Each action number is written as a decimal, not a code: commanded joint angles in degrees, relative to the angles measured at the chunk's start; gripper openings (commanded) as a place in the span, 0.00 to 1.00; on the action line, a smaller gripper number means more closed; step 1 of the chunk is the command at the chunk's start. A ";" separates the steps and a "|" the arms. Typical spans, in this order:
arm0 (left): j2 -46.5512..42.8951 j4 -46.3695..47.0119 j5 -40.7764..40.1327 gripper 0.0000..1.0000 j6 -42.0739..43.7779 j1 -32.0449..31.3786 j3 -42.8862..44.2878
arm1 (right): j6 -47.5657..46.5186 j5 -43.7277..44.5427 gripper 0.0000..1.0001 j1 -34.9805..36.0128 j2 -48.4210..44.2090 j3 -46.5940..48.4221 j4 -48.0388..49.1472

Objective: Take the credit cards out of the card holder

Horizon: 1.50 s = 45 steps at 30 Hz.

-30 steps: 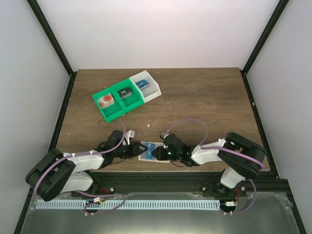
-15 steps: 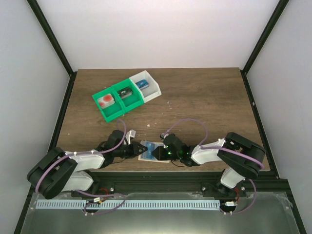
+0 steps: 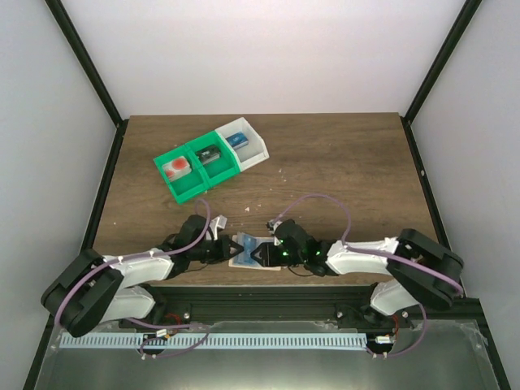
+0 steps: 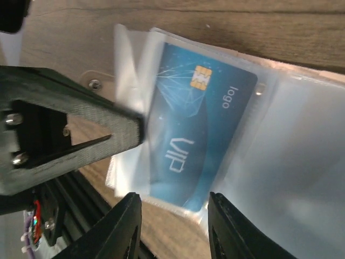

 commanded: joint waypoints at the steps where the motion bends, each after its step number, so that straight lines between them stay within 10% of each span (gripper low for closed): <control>1: -2.76 -5.64 -2.02 0.00 3.17 -0.13 1.80 | -1.64 1.50 0.37 -0.31 -6.65 1.77 -7.94; 13: -6.39 -14.03 -4.67 0.00 5.18 -0.12 4.32 | -0.37 9.71 0.35 -0.34 -12.92 -2.86 -11.25; 21: -8.18 -10.48 -1.15 0.35 2.17 -0.15 3.90 | 0.19 8.27 0.34 -0.39 -13.02 -4.43 -7.01; 45: -2.34 9.66 5.68 0.42 -5.53 -3.42 -0.41 | 4.49 9.38 0.32 -0.39 -22.90 -9.43 -1.38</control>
